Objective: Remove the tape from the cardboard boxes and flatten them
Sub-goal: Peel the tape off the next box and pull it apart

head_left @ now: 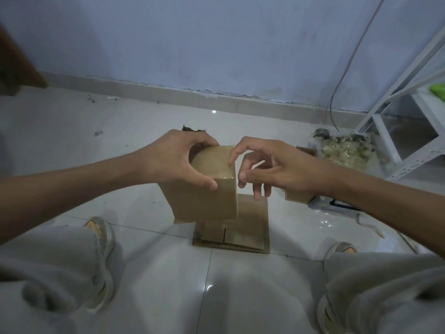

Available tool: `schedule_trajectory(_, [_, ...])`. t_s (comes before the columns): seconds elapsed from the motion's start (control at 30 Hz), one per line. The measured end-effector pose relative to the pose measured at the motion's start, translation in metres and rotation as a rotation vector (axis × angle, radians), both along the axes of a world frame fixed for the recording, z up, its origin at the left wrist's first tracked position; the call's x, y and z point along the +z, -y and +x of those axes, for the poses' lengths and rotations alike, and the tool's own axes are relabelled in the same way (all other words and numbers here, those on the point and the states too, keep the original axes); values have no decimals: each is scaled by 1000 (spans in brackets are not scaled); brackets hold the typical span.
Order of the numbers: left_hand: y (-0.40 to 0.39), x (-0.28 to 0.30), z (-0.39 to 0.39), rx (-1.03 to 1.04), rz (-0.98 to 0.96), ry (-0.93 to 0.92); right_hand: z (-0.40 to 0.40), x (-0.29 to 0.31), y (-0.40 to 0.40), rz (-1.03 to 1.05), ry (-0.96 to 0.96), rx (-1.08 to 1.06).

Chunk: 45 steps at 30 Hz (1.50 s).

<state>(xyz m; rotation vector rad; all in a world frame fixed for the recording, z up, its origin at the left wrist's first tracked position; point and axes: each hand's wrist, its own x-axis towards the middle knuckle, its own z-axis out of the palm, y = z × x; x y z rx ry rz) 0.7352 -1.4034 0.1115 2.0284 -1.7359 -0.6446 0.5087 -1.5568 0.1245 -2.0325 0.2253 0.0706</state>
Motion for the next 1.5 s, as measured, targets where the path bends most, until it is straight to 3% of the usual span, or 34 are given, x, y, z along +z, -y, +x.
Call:
schedule_trajectory(0.13, [3,-2,-4,18,-26,210,3,-4,-7,-90,41,-71])
schedule_trajectory(0.23, [3,-3,-10,48,-37,257,1,-9,-10,-329,41,-60])
schedule_trajectory(0.37, [1,1,-13,72,-67,324,1,-11,-7,-488,-11,-32])
schedule_trajectory(0.53, [0,1,-23,67,-91,490,6,-9,-11,-450,-52,-89])
schedule_trajectory(0.67, [3,3,-25,70,-93,588,12,-14,-22,-829,-36,-90])
schedule_trajectory(0.73, [4,6,-24,76,-102,603,12,-14,-23,-897,31,-82])
schedule_trajectory(0.93, [2,5,-19,85,-72,595,12,-16,-21,-1002,66,-72])
schedule_trajectory(1.2, [-2,0,-22,61,-53,671,15,-15,-21,-976,2,23])
schedule_trajectory(1.33, [2,0,-20,87,-48,670,18,-16,-28,-1042,54,-10])
schedule_trajectory(1.5, [2,1,-18,85,-39,642,19,-20,-26,-1010,-28,-109])
